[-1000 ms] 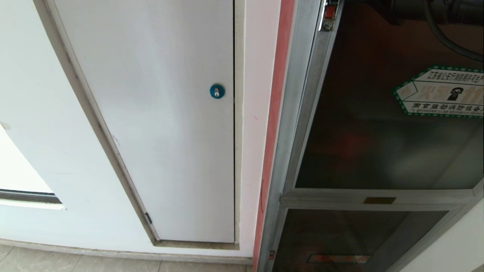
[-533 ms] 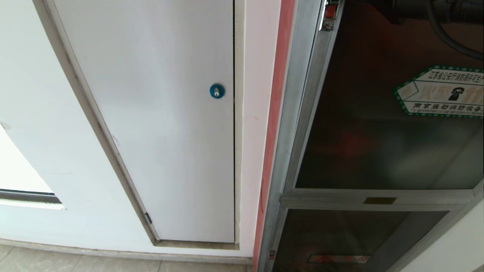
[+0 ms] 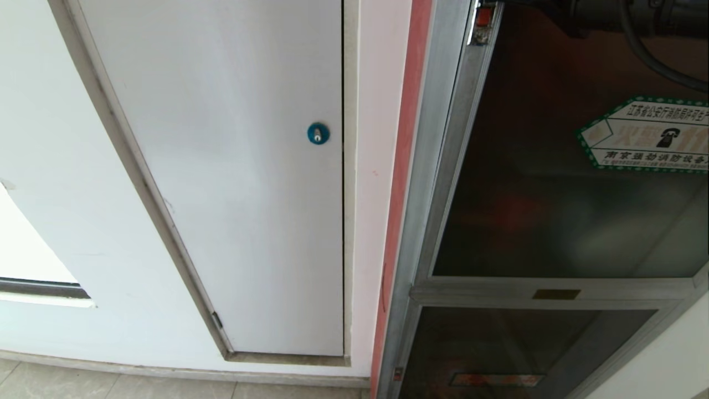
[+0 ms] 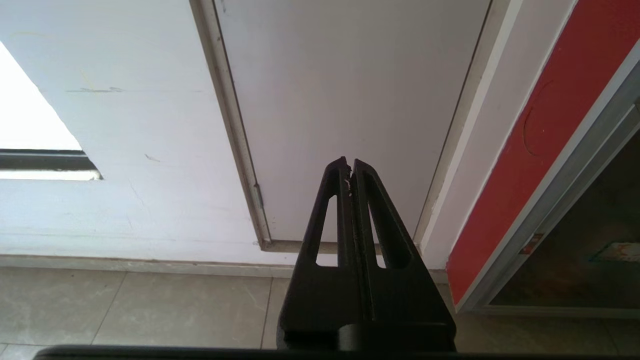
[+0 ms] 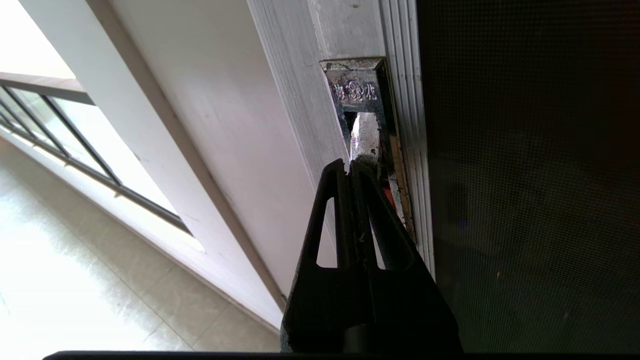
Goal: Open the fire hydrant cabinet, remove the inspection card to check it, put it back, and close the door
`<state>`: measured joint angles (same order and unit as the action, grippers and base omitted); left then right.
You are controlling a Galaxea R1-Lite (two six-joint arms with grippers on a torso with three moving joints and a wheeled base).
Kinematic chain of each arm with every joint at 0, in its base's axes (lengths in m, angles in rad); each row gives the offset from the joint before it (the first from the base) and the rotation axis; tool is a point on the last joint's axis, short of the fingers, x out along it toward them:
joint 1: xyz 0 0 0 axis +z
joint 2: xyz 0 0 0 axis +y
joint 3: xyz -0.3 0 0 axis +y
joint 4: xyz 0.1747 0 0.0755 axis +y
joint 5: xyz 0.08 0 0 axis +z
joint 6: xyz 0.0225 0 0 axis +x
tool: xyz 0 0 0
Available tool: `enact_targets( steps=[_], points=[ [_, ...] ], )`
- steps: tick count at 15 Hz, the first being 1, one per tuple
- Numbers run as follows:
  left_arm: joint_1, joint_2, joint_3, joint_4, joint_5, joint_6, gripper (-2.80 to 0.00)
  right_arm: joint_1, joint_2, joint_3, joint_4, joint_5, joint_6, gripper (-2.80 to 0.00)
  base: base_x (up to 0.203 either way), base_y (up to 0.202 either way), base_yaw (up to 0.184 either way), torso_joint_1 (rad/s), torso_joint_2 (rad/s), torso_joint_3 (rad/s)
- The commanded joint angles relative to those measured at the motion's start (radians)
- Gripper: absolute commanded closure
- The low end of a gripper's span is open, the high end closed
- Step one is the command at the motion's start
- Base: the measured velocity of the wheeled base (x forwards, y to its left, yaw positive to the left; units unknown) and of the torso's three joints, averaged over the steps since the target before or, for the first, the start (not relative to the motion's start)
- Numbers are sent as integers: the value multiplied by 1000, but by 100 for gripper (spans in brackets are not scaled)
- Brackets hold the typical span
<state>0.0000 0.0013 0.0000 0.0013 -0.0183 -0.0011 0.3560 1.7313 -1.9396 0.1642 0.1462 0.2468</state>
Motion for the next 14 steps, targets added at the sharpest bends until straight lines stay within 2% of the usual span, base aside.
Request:
enact_targets(
  steps=[1, 14],
  points=[
    [0, 0, 0, 0, 0, 0, 0, -2, 8, -1, 3, 0, 2, 0, 0, 0, 0, 0, 0, 0],
    [0, 0, 0, 0, 0, 0, 0, -5, 11, 22, -2, -4, 8, 0, 0, 0, 0, 0, 0, 0]
  ],
)
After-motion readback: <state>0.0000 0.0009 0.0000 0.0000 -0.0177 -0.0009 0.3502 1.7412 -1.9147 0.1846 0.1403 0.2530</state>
